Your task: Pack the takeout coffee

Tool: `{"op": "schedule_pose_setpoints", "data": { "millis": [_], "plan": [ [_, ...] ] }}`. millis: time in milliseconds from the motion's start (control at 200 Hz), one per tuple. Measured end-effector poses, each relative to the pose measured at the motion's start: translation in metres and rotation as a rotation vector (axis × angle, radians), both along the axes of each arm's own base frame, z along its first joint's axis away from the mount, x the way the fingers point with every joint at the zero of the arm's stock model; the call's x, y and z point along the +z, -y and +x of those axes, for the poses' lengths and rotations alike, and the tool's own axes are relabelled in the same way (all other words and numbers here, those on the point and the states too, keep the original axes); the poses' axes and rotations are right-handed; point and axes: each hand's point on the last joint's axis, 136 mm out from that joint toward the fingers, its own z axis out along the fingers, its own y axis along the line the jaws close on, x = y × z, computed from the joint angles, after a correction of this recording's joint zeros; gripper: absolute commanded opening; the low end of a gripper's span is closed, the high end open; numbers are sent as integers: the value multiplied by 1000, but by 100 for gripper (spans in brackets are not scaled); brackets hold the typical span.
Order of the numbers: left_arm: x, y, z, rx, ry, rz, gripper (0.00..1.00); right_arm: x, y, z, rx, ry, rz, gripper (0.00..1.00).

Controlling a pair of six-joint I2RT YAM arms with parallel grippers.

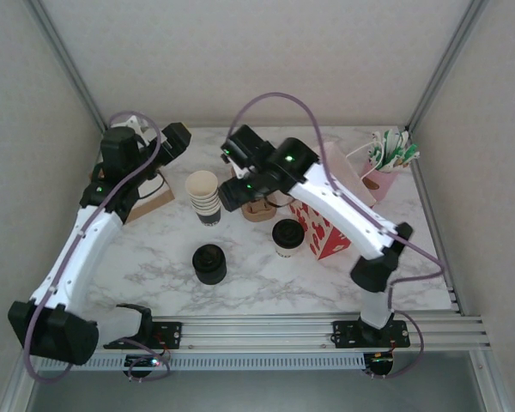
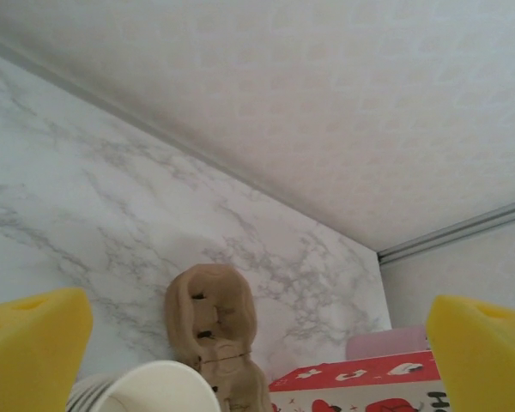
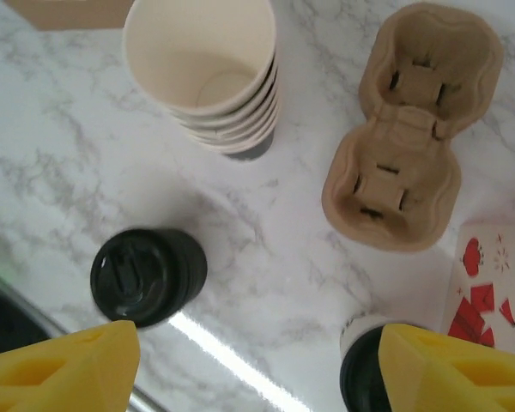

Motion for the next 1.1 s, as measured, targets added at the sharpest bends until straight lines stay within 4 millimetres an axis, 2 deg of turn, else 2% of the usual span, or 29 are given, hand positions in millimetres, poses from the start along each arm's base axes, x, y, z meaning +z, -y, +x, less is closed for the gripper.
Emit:
{"op": "schedule_pose_setpoints", "data": {
  "millis": [65, 160, 330, 436, 581, 721, 1101],
  "plan": [
    [-16, -3, 11, -9, -39, -8, 100, -11, -10, 15, -15, -7, -24, 69],
    [-36, -5, 25, -25, -83, -27, 100, -29, -14, 36, -53, -29, -54, 67],
    [-60, -5, 46, -48, -126, -44, 100, -61, 2, 75, -142, -79, -109, 65],
    [-72, 1, 60, -73, -143, -54, 100, -78, 13, 91, -181, -104, -138, 64],
    [-90, 8, 77, -107, -168, -69, 100, -94, 13, 100, -196, -120, -159, 62],
    [-105, 12, 84, -128, -197, -79, 100, -108, 9, 104, -193, -129, -175, 59],
    [-109, 19, 96, -164, -187, -94, 100, -139, 8, 122, -217, -119, -219, 52]
  ]
}}
